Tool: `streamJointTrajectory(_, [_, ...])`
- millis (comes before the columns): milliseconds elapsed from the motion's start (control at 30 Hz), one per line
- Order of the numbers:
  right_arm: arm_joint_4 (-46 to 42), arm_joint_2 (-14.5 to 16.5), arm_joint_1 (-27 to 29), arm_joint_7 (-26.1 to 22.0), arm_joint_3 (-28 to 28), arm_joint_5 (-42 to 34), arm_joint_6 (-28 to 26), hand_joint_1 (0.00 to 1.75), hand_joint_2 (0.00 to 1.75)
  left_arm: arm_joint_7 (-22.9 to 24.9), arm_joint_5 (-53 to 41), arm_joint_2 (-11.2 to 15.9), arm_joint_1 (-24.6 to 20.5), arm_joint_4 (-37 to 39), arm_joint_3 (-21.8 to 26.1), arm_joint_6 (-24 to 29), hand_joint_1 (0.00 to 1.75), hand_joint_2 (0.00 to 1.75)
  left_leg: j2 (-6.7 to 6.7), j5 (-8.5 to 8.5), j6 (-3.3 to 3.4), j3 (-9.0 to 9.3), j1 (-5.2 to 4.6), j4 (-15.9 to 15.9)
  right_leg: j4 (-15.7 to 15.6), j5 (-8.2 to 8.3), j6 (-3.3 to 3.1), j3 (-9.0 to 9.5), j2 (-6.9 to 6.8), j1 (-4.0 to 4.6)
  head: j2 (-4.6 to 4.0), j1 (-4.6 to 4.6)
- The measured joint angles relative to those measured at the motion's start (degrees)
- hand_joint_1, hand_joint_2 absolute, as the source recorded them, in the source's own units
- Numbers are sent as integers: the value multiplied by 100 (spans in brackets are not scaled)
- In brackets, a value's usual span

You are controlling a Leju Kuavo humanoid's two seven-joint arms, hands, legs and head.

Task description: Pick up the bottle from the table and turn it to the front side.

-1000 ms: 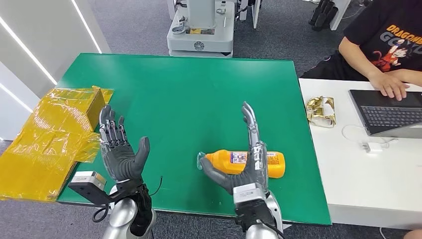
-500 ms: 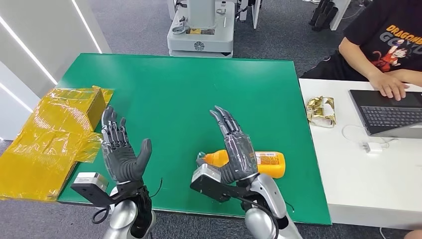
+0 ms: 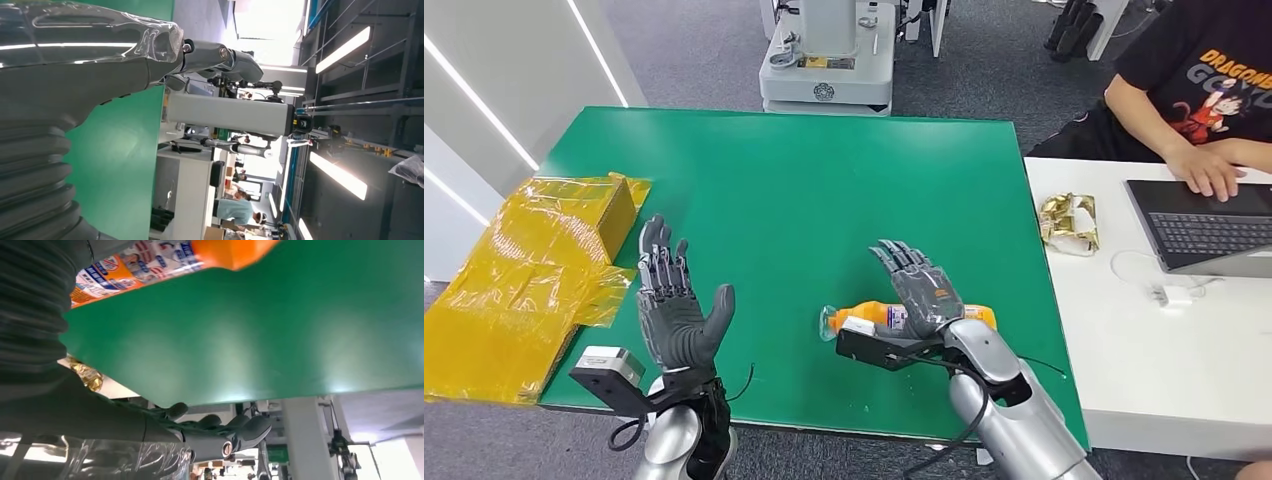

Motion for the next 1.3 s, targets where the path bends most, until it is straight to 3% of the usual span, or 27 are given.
streamJointTrajectory(300, [885,-672,-400,-302,210,-447,541,0,175,13,140,0,-37,63,-98,-79,0,175,-7,-1,2,-4,0,7,-1,2,2,2,-6,0,0,1])
streamJointTrajectory(667, [1127,-1189,-687,-232,659,-666,1272,0,175,13,241,4,-46,131,-108,-114,0,175,-4,-2,3,-2,0,7,-1,1,2,1,-4,0,0,1])
streamJointTrajectory(967, [1157,-1447,-826,-176,900,-804,1360,1,175,13,294,17,-27,131,-108,-104,0,175,-6,-2,3,-3,0,9,-1,2,3,3,-4,0,0,0])
streamJointTrajectory(1000, [1166,-1455,-835,-167,922,-820,1326,34,175,13,300,21,-23,131,-108,-94,0,175,-6,-2,3,-3,0,9,-1,2,3,3,-4,0,0,0])
streamJointTrajectory(1100, [1203,-1462,-847,-174,975,-868,1183,158,175,13,308,30,-10,131,-108,-60,0,175,-6,-2,3,-3,0,8,-1,2,2,3,-5,0,0,0])
streamJointTrajectory(1133, [1219,-1462,-847,-194,991,-881,1101,168,175,13,309,31,-5,130,-108,-49,0,175,-6,-2,3,-4,0,8,0,1,2,3,-5,0,0,0])
streamJointTrajectory(1300, [1265,-1461,-818,-278,1046,-890,682,175,175,7,308,33,33,125,-110,1,0,175,-7,-2,3,-4,0,8,0,1,2,2,-5,0,0,0])
